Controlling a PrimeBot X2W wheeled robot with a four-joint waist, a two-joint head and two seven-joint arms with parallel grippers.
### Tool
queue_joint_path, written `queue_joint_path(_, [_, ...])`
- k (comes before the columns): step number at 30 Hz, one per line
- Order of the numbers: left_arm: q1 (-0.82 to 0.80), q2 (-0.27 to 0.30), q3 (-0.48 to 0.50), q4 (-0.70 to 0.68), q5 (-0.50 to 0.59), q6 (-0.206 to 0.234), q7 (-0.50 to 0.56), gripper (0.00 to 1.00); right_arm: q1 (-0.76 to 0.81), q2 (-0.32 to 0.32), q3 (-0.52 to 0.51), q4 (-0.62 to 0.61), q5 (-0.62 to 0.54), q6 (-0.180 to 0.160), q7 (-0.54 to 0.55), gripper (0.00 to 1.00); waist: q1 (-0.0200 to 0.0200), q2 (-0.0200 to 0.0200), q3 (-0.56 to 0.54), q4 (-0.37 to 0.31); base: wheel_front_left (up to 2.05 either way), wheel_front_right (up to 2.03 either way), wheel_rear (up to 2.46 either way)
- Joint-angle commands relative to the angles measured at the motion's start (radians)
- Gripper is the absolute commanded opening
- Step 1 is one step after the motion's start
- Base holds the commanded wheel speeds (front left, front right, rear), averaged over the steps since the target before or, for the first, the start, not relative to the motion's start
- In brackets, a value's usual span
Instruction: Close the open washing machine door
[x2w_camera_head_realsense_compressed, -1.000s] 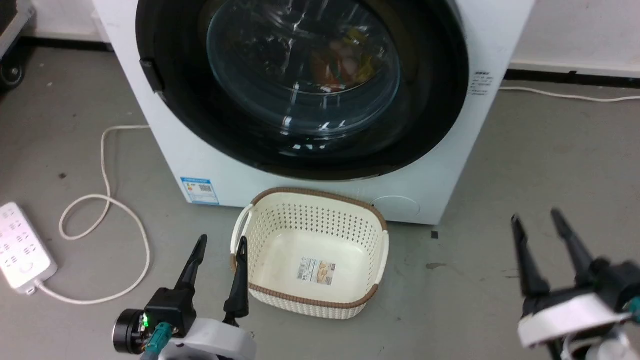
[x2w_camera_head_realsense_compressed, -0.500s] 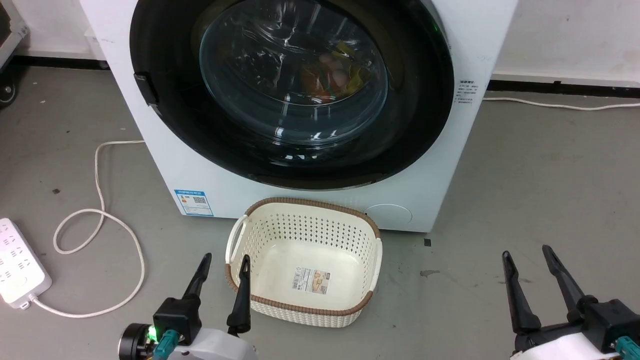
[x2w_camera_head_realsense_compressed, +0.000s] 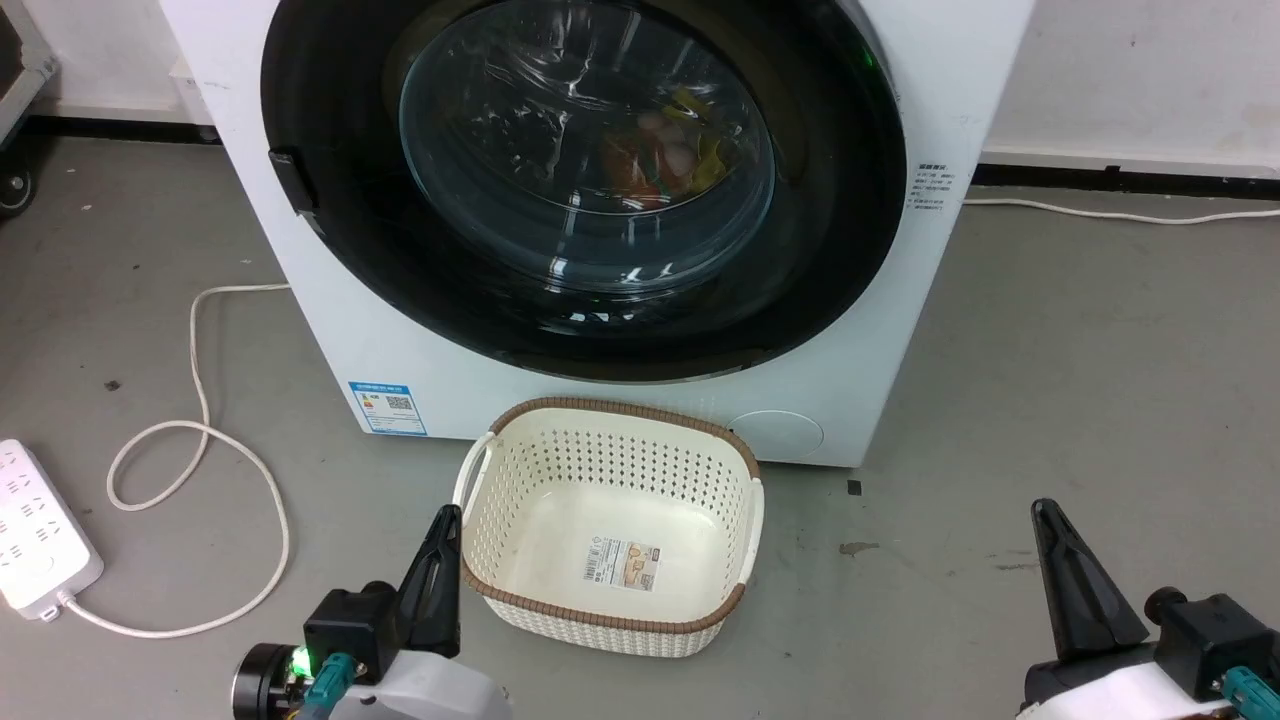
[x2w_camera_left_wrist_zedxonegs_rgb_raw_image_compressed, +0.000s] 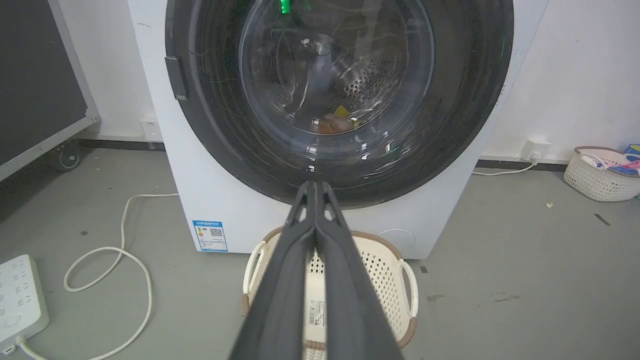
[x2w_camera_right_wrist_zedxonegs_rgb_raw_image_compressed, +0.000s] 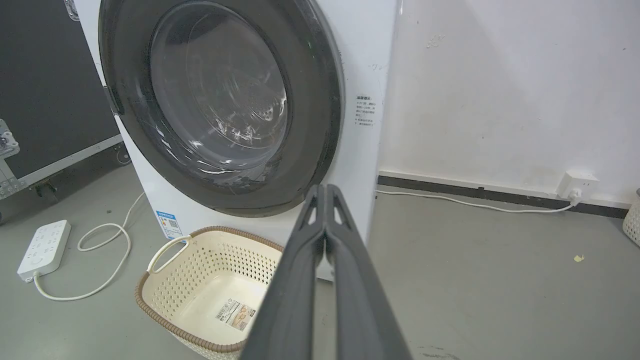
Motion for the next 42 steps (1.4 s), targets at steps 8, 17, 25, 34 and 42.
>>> queue_joint_path(8, [0.006,0.000,0.012,-0.018,0.013,0.003,0.019,0.00,-0.006,0.002,0.006,-0.009,-0.008,0.000,0.017,0.00,0.0000,0.0000,-0.002,-0.001,0.00,0.00,0.00])
queue_joint_path(17, [0.009,0.000,0.020,-0.032,0.022,0.005,0.037,0.00,-0.009,0.002,0.012,-0.013,-0.012,0.000,0.035,0.00,0.0000,0.0000,-0.004,-0.002,0.00,0.00,0.00])
queue_joint_path(25, [0.011,0.001,0.027,-0.045,0.031,0.007,0.054,0.00,-0.011,0.003,0.016,-0.016,-0.015,0.000,0.052,0.00,0.0000,0.0000,-0.007,-0.002,0.00,0.00,0.00])
queue_joint_path(34, [0.014,0.001,0.035,-0.059,0.041,0.008,0.072,0.00,-0.014,0.004,0.022,-0.020,-0.019,0.000,0.070,0.00,0.0000,0.0000,-0.009,-0.003,0.00,0.00,0.00])
queue_joint_path(42, [0.017,0.001,0.045,-0.074,0.051,0.010,0.092,0.00,-0.017,0.004,0.028,-0.025,-0.023,0.000,0.091,0.00,0.0000,0.0000,-0.012,-0.004,0.00,0.00,0.00])
